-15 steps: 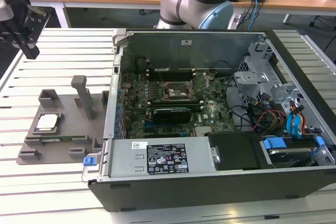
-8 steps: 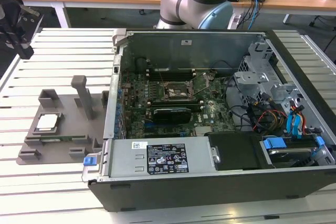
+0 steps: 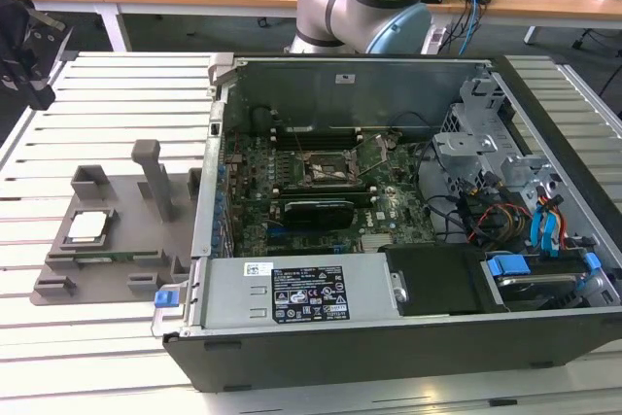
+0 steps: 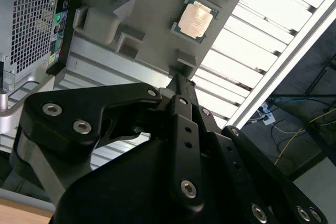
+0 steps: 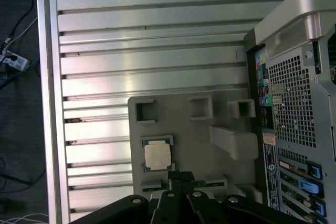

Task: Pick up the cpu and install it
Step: 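Reach for the cpu, then pick up the cpu and move it towards the insertion slot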

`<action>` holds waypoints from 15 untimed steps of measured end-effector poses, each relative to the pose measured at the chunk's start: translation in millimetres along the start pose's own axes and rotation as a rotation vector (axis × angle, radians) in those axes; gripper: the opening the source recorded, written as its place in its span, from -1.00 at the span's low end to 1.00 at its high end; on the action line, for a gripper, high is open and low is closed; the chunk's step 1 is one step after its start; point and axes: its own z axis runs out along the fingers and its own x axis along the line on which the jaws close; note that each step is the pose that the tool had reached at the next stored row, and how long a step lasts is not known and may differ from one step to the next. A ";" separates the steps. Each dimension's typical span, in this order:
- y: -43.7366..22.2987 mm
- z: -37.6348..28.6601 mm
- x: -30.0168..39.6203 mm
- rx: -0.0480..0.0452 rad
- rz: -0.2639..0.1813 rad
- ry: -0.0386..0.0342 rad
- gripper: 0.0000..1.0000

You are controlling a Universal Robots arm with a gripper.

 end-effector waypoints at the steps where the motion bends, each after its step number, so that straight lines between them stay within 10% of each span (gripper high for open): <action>1: 0.0 0.0 0.2 0.0001 0.000 0.0000 -0.79; 15: -0.2 0.5 1.9 0.0003 0.000 0.0002 -0.79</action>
